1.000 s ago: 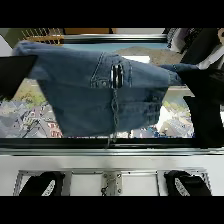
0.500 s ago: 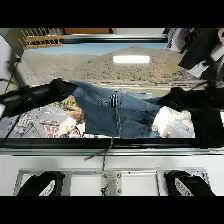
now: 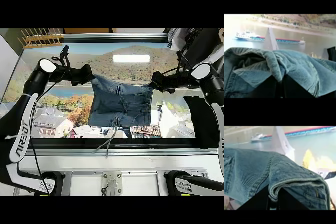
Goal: Fold the clothes and pants, and hang the long-sleeved shirts on hangers.
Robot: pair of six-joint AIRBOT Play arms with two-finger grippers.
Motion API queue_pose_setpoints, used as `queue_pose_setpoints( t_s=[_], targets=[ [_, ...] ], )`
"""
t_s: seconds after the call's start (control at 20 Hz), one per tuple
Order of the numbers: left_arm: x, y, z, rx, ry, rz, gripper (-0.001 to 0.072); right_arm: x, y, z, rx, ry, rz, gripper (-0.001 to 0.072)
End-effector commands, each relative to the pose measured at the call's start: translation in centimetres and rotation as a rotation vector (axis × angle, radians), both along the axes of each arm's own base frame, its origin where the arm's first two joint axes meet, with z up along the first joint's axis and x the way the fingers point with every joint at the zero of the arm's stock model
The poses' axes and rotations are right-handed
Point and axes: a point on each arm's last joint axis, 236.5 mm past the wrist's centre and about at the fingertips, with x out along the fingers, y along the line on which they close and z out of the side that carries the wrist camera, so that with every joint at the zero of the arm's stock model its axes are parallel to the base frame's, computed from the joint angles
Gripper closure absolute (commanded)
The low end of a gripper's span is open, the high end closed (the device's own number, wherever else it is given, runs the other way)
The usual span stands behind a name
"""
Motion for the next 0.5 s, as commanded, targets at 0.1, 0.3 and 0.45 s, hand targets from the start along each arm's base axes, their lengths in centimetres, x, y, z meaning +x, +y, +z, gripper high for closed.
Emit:
queue_pose_setpoints(
  t_s=[0.1,0.3,0.45],
  targets=[
    [-2.9,1.0,0.1,0.052,0.019,-0.127,0.0692,-4.3,-1.9,-1.9,-0.218,0.095,0.103,0.0686],
    [-9.1,2.9,-5.4,0.19,0.106,-0.127,0.0693,-10.2,-1.9,-5.4,-0.313,0.222,0.141,0.0686],
    [-13.2,3.3,-10.8,0.228,0.185,-0.106,0.0692,-13.4,-0.6,-9.3,-0.317,0.297,0.17,0.0686]
  ],
)
